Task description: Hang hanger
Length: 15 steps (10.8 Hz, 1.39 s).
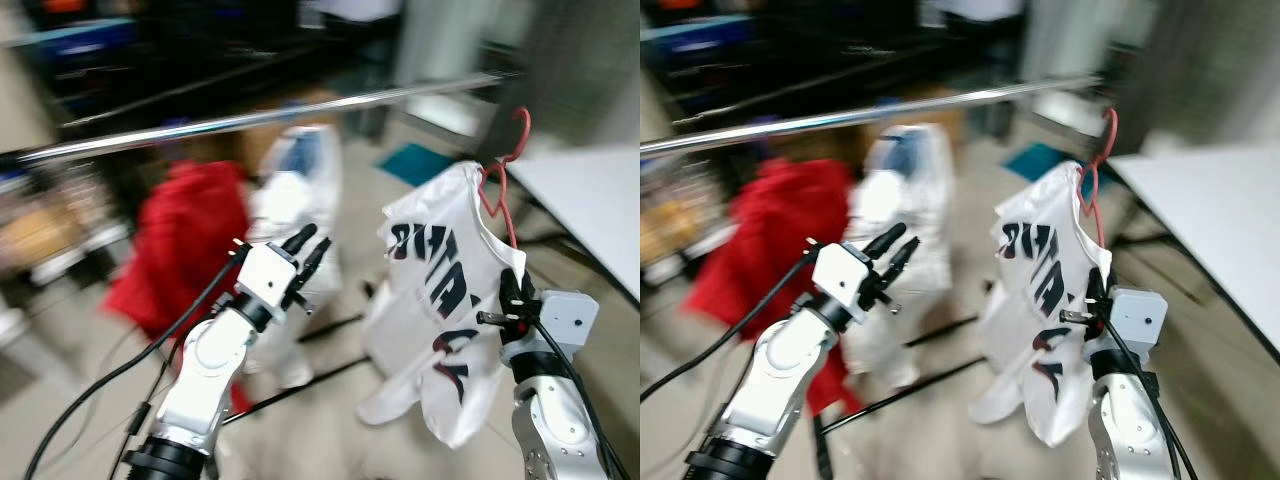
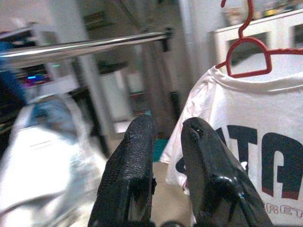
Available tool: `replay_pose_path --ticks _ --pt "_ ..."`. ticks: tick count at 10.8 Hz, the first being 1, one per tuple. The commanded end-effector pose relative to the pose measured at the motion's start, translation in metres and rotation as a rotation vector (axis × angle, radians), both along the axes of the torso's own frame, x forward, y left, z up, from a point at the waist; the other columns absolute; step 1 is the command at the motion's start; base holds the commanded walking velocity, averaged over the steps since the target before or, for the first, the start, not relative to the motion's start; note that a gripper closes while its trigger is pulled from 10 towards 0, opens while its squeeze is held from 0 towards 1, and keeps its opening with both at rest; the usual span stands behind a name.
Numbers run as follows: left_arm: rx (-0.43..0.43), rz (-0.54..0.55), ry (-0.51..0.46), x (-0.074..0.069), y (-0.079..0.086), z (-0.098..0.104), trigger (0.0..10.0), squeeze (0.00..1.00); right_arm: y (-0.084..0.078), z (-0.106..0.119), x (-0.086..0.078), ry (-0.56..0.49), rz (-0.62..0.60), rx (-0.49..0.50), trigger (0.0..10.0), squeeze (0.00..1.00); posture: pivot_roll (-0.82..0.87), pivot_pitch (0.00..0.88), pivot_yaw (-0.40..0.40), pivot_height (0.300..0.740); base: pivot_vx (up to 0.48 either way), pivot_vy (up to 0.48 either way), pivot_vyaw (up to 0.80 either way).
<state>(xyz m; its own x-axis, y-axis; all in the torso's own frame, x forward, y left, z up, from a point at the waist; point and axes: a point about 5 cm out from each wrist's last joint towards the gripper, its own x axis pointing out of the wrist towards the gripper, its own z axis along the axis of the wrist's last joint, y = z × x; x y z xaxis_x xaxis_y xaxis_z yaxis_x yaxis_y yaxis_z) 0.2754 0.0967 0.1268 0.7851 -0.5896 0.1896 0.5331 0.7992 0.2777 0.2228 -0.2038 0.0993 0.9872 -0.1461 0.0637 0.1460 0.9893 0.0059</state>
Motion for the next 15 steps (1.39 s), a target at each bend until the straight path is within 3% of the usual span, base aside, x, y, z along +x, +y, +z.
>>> replay_pose_path --ticks 1,8,11,15 --pt "0.005 -0.013 -0.013 0.001 -0.002 0.001 10.0 0.0 -0.002 0.011 0.0 -0.043 -0.007 0.0 10.0 0.0 0.03 0.0 0.002 0.74 0.0 0.0 -0.77" --pt "-0.006 -0.014 -0.005 -0.002 -0.003 -0.001 10.0 0.0 0.017 0.026 0.018 -0.102 0.068 0.002 10.0 0.0 0.04 0.0 0.003 0.74 0.0 0.0 -0.77" --pt "-0.01 -0.016 -0.004 -0.003 -0.004 -0.001 10.0 0.0 0.012 0.03 0.019 -0.111 0.029 0.032 10.0 0.0 0.04 0.0 0.006 0.74 0.0 0.0 -0.76" --pt "-0.016 -0.009 0.014 -0.003 -0.002 -0.002 10.0 0.0 0.014 0.017 0.01 -0.065 0.034 0.023 10.0 0.0 0.04 0.0 0.014 0.74 0.0 0.0 -0.76"
